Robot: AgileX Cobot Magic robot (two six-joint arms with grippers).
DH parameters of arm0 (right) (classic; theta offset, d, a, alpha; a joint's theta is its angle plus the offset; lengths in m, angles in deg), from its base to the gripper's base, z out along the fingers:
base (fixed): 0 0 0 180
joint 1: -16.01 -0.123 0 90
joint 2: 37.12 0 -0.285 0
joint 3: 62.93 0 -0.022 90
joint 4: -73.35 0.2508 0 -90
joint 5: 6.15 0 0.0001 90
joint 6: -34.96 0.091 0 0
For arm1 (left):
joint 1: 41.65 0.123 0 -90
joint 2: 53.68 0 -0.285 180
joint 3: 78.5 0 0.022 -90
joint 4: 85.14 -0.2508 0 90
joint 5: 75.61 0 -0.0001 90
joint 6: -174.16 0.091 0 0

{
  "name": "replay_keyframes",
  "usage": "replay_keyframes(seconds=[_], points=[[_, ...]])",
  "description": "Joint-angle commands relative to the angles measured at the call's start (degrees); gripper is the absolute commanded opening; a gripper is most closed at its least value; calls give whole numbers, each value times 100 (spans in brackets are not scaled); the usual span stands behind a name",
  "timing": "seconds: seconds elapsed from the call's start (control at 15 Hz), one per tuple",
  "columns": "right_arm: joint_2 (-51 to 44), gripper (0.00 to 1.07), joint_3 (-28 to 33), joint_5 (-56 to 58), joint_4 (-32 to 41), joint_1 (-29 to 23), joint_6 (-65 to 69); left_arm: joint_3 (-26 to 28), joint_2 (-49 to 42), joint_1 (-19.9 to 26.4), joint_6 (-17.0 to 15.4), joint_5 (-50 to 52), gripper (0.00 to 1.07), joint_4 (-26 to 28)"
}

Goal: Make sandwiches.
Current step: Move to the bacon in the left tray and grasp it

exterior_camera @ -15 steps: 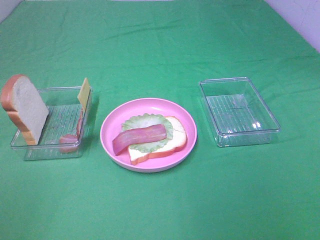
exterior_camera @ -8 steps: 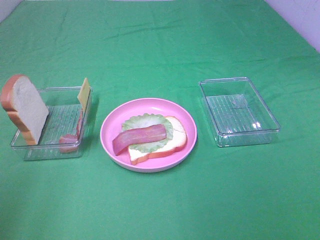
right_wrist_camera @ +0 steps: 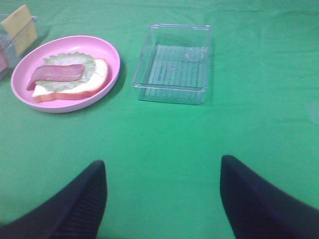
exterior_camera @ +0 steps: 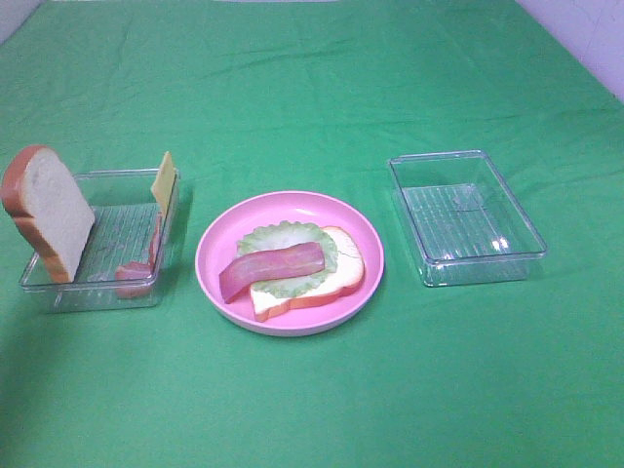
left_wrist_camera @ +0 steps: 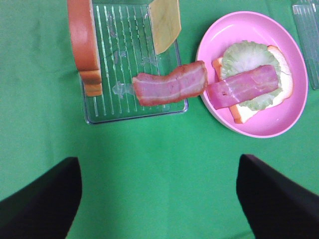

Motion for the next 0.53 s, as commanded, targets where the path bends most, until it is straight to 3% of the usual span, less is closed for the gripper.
replay_keyframes(seconds=[0.07, 0.2, 0.33, 0.4, 0.47, 0.53], points=[[-46, 63, 6, -52, 23, 304, -69, 458, 659, -710, 46, 332, 77, 23], [-46, 63, 6, -52, 23, 269, -69, 498, 733, -911, 17, 481, 77, -40], [-46, 63, 6, -57, 92, 103, -69, 556, 1209, -1621, -745, 877, 77, -218], [-46, 63, 6, -57, 115, 109, -69, 567, 1301, -1742, -859, 882, 77, -258], [-46, 63, 6, -57, 138, 109, -69, 733, 1707, -2126, -1266, 837, 77, -487], [-46, 63, 6, -57, 143, 109, -69, 791, 1793, -2229, -1341, 808, 77, -573]])
